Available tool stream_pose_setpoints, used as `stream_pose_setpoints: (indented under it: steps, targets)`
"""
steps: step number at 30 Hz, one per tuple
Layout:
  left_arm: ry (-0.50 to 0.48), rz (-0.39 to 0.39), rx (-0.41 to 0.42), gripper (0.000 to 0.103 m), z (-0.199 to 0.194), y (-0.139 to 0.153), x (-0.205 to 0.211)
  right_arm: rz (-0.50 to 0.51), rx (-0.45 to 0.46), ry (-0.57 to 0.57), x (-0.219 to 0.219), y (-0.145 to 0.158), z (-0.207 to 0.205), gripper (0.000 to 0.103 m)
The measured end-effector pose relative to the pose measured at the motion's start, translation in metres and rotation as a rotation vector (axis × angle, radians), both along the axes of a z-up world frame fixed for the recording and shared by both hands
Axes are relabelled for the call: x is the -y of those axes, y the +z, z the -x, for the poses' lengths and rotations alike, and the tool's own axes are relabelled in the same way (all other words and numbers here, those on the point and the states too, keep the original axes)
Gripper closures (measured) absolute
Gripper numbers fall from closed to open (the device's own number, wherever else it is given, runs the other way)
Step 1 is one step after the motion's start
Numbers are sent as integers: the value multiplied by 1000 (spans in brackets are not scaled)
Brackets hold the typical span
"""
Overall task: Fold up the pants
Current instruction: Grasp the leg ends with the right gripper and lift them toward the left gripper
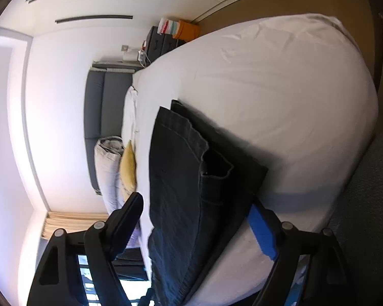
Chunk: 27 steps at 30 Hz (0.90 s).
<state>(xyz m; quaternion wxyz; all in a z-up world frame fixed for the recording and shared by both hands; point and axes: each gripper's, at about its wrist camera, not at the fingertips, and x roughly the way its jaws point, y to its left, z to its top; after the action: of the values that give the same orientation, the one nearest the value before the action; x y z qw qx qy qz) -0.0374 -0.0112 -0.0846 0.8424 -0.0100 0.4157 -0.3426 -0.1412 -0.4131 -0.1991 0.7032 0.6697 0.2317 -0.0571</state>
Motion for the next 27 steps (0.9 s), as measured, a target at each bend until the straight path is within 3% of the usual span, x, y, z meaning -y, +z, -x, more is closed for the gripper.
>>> stream_pose_setpoints:
  steps: [3,5,7,9,12,16,20,27]
  targets:
    - [-12,-2,-6,34,1,-4,-1,5,67,10,1,4,-7,34]
    - [-18,-1,-15,34,1,-5,2,3,79,5,3,1,-12,36]
    - [-24,2,-21,34,1,-6,6,1,60,2,4,-6,-17,55]
    - [-33,7,-31,34,0,-8,10,-20,53,-14,6,-13,-21,65]
    - [-51,21,-54,34,-7,-7,22,-25,62,-34,8,-15,-28,71]
    - [-68,3,-92,34,-20,-15,45,14,57,-26,8,-10,-40,87]
    - [-105,-25,-120,34,-31,-24,76,53,27,-27,8,-6,-45,94]
    - [-116,19,-157,34,-33,-26,87,150,-32,-5,6,7,-54,96]
